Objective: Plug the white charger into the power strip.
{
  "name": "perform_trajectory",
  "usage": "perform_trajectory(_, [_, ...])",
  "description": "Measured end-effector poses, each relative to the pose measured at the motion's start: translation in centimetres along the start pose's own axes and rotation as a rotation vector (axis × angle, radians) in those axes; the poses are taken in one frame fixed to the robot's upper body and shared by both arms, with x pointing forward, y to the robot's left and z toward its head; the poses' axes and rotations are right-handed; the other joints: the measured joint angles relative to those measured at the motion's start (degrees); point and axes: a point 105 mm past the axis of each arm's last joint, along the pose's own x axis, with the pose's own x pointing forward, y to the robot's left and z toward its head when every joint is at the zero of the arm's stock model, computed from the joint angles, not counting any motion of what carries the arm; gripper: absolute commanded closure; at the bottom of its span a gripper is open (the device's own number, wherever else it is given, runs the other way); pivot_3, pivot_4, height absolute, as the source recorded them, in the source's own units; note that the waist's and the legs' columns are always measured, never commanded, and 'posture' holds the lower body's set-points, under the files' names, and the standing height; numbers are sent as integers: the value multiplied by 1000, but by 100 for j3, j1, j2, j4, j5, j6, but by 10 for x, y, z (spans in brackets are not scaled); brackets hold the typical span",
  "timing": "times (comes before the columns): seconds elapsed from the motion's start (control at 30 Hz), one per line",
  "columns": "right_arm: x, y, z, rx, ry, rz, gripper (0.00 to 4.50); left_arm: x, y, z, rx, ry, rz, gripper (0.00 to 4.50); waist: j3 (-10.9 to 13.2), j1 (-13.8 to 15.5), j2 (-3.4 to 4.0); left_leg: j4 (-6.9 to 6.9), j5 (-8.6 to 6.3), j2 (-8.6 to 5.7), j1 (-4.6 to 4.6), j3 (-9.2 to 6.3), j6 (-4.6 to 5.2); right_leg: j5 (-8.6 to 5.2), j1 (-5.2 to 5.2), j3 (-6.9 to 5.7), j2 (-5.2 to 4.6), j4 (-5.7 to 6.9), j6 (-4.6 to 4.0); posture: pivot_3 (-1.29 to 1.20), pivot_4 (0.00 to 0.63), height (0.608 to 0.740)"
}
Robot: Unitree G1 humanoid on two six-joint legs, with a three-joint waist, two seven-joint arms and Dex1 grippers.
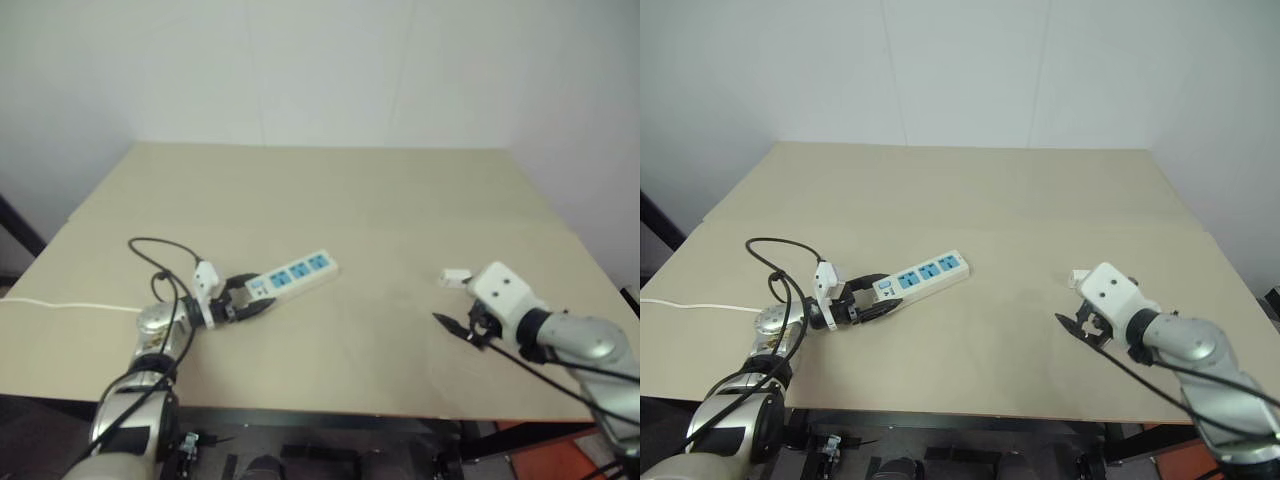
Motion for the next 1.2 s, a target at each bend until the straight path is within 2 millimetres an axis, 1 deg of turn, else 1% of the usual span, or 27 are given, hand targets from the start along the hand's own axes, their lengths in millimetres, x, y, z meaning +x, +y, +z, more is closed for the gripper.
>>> perform_trajectory(0.1, [1,-16,3,-98,33,64,0,5,-5,2,0,14,-73,1253,0,-4,-1,-2,0,1,-3,-1,0,0,-5,-2,1,-2,0,0,150,740])
perform_trajectory(0.13, [5,-20,7,-153,32,112,0,4,-6,2,-1,24,-96,1253,1,-20,-1,0,0,1,-2,1,0,-1,-5,-1,1,-3,0,0,150,740])
perform_trajectory(0.23, [16,-34,11,-306,55,247,0,11,-10,5,-22,39,-161,1253,3,-60,-1,0,0,1,-3,1,0,-4,-5,-2,0,-5,7,0,150,740])
perform_trajectory(0.27, [19,-38,11,-332,65,271,0,13,-10,6,-29,39,-170,1253,4,-57,-2,-2,0,1,-5,0,0,-4,-6,-5,0,-6,8,0,150,740])
perform_trajectory(0.37, [36,-54,12,-411,114,350,0,17,-11,7,-33,41,-179,1253,6,-94,-1,-2,0,1,-5,1,0,-2,-9,-2,0,-5,5,0,150,740])
perform_trajectory(0.4, [46,-59,14,-431,136,378,0,17,-11,7,-34,41,-178,1253,6,-105,-1,-2,0,1,-4,2,0,0,-11,-2,0,-3,1,0,150,740])
perform_trajectory(0.5, [66,-68,19,-460,186,421,0,22,-13,8,-34,37,-192,1253,7,-114,1,-3,0,1,-4,2,-1,22,-16,-2,1,3,-36,0,150,740])
perform_trajectory(0.6, [82,-69,21,-506,228,450,0,24,-14,8,-29,37,-200,1253,7,-93,2,-4,0,-1,-7,-1,-1,23,-15,-4,-2,4,-38,0,150,740])
perform_trajectory(0.67, [94,-65,19,-522,275,471,0,23,-14,8,-26,37,-199,1253,8,-99,3,-4,0,-2,-5,-1,-1,23,-17,-2,-2,7,-39,0,150,740])
perform_trajectory(0.73, [101,-60,14,-519,314,495,0,23,-14,8,-19,38,-198,1253,10,-96,7,-4,0,-2,-5,-2,-1,24,-18,-3,-2,10,-39,0,150,740])
perform_trajectory(0.93, [99,-65,7,-530,369,500,0,17,-12,6,-1,50,-183,1253,12,-156,11,-4,0,-1,2,-2,-1,24,-17,-2,0,18,-41,0,150,740])
perform_trajectory(1.03, [101,-60,4,-520,384,518,0,13,-10,5,5,59,-174,1253,12,-232,13,-4,0,-1,6,-2,-1,25,-15,0,0,24,-41,0,150,740])
perform_trajectory(1.2, [104,-50,3,-494,383,575,0,11,-10,5,17,62,-170,1253,11,-245,16,-4,0,-1,9,-3,-1,25,-14,0,1,27,-41,0,150,740])
